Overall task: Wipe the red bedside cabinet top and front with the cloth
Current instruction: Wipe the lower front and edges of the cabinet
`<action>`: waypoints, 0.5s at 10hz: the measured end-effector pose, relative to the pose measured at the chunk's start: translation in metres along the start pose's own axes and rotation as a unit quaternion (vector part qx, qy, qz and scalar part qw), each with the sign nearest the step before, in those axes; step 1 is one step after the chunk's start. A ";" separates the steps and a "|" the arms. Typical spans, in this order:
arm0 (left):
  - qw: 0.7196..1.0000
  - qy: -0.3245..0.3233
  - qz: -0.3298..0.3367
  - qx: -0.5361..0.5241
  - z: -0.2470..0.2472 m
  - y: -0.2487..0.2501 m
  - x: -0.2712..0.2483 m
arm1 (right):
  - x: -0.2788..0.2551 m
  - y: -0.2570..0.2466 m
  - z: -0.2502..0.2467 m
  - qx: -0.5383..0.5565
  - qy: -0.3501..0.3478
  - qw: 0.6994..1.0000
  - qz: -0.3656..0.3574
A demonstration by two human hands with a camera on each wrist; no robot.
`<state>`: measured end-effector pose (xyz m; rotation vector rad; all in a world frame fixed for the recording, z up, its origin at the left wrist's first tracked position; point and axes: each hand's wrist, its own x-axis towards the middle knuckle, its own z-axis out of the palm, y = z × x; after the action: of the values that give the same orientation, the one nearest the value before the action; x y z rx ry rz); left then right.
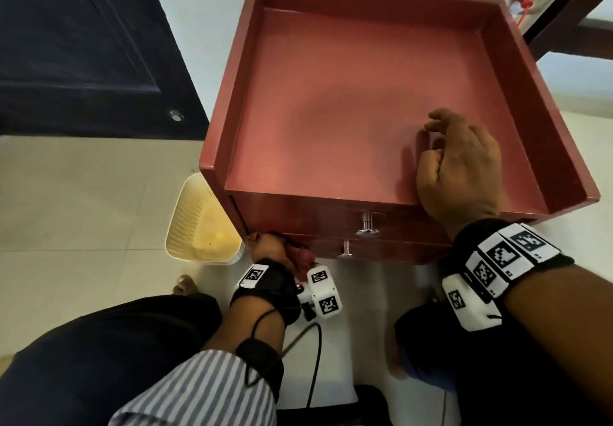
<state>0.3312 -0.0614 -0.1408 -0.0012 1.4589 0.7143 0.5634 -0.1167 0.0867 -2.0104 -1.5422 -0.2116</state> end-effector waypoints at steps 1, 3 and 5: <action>0.999 0.006 0.043 0.023 0.003 0.026 -0.032 | 0.000 -0.001 -0.002 -0.013 -0.009 1.000 0.002; 0.998 -0.014 0.038 0.048 0.022 0.065 -0.114 | 0.001 0.000 -0.003 -0.023 -0.017 1.000 0.007; 0.995 -0.041 0.050 0.074 0.013 0.076 -0.136 | -0.001 -0.001 -0.003 -0.013 -0.014 1.000 0.009</action>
<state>0.3167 -0.0552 0.0145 0.2147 1.4366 0.6783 0.5630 -0.1192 0.0889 -2.0552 -1.5464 -0.1980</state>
